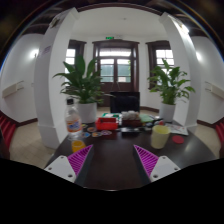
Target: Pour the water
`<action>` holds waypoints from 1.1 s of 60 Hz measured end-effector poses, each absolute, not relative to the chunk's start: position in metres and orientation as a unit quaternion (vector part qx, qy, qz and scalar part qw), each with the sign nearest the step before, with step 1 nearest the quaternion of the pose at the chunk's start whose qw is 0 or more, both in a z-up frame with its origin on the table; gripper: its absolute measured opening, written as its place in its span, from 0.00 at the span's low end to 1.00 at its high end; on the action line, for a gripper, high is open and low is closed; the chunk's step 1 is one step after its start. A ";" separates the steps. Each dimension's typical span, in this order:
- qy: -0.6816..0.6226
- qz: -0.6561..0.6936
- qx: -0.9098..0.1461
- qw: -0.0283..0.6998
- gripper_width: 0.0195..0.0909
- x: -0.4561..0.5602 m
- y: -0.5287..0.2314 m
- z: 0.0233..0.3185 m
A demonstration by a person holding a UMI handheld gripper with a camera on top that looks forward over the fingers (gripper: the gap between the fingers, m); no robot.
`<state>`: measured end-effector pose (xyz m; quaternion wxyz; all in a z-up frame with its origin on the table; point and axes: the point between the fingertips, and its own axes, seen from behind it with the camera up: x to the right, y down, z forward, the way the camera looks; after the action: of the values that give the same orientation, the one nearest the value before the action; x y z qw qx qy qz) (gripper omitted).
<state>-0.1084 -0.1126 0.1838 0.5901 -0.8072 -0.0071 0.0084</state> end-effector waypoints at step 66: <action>-0.038 0.039 -0.770 0.636 0.25 -0.196 0.073 0.226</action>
<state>-0.1965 0.0730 0.2256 0.6356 -0.7701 -0.0375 0.0391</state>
